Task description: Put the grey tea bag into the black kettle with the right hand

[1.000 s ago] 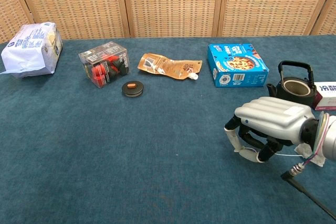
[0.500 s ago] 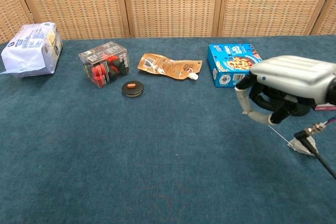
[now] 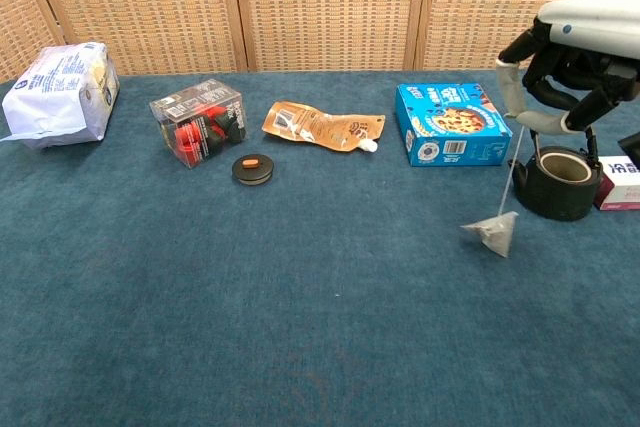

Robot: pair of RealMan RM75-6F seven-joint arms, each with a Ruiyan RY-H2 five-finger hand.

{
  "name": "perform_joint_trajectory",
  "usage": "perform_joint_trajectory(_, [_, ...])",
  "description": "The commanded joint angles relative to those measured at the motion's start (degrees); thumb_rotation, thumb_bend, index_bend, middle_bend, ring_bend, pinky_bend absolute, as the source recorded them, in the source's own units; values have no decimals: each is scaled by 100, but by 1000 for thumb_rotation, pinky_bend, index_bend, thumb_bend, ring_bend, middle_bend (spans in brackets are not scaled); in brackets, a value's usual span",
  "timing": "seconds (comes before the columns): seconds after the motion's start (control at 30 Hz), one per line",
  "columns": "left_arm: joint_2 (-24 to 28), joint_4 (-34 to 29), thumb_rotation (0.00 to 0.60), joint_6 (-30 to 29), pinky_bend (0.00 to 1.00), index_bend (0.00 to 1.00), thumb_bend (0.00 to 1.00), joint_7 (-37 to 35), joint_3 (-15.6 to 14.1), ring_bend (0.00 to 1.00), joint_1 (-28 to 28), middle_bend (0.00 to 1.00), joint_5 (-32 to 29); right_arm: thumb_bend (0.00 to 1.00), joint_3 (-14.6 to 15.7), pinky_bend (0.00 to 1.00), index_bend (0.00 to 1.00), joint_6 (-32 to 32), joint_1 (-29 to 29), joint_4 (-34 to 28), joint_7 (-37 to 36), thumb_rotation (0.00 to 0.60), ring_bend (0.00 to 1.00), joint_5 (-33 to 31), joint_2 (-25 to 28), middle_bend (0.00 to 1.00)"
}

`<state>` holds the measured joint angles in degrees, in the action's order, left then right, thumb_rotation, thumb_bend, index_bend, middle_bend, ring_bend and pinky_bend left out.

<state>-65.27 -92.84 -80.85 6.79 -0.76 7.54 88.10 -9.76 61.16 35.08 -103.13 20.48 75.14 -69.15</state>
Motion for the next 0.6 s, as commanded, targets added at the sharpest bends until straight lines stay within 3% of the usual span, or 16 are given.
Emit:
perform_joint_trajectory(0.03, [4, -3, 600, -8, 0, 0, 409, 2, 0, 0, -5, 0, -3, 852, -64, 952, 607, -38, 45, -25, -37, 600, 893, -61, 73, 879])
perform_joint_trajectory(0.6, [0, 34, 600, -9, 0, 0, 408, 0, 17, 0, -12, 0, -44, 852, -423, 952, 607, -144, 238, -38, -197, 600, 894, -469, 516, 879])
